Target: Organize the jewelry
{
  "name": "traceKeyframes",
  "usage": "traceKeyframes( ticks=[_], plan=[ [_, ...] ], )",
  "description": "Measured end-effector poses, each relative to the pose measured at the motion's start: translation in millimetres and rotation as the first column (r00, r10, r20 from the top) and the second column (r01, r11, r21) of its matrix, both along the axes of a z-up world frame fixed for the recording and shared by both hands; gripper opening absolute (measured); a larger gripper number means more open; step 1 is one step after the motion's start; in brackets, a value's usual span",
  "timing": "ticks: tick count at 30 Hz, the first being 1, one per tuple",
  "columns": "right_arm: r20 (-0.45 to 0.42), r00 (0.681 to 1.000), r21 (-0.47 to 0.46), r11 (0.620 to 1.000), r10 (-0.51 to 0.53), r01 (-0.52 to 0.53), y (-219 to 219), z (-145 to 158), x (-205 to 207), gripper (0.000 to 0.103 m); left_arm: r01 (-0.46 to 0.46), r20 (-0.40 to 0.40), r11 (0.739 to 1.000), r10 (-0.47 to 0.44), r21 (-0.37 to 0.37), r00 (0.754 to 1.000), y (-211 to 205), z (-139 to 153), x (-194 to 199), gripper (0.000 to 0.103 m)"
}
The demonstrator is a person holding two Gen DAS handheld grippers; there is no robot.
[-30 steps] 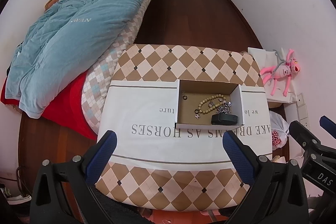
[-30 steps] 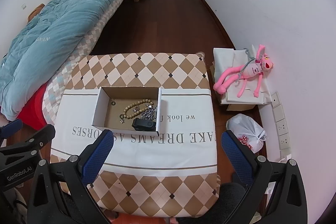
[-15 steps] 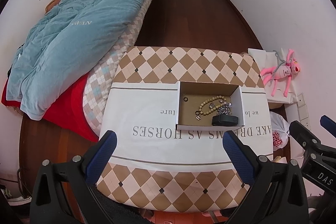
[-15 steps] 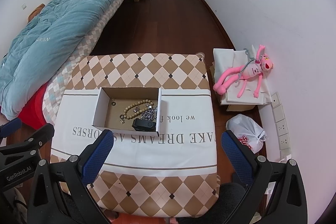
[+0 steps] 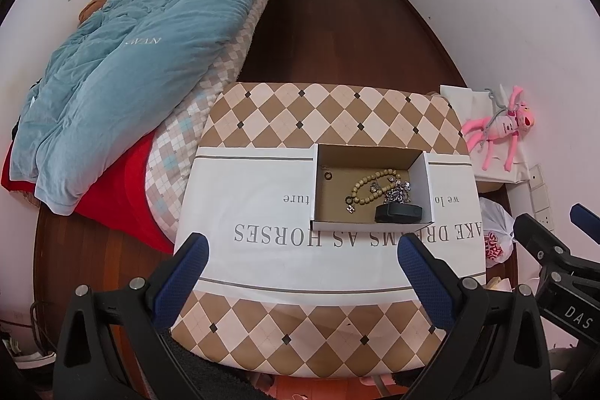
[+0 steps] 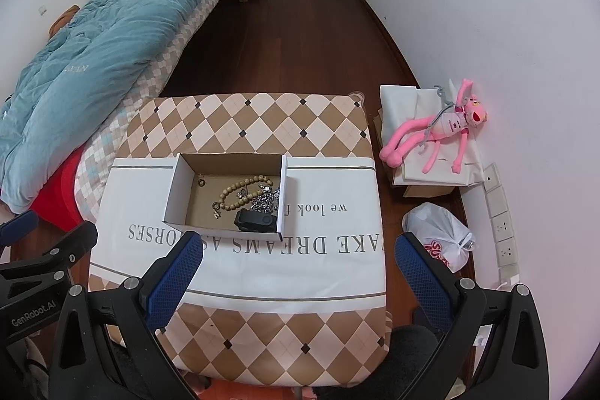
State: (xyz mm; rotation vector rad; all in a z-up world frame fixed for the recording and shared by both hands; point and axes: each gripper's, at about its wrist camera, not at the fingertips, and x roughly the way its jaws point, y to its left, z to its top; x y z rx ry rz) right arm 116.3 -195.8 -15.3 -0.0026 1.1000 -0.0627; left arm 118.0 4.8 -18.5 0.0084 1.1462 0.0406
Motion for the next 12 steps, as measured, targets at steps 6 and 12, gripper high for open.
traceKeyframes(
  ticks=[6,12],
  plan=[
    [-0.001,1.000,0.000,1.000,0.002,-0.002,-1.9,0.4,0.2,0.103,-0.004,0.000,1.000,0.004,0.000,1.000,-1.5,0.7,0.4,0.103],
    [-0.002,1.000,0.001,1.000,0.005,-0.005,-4.0,0.4,1.0,0.103,-0.005,0.011,1.000,0.005,-0.004,1.000,-1.9,3.4,0.4,0.103]
  ],
)
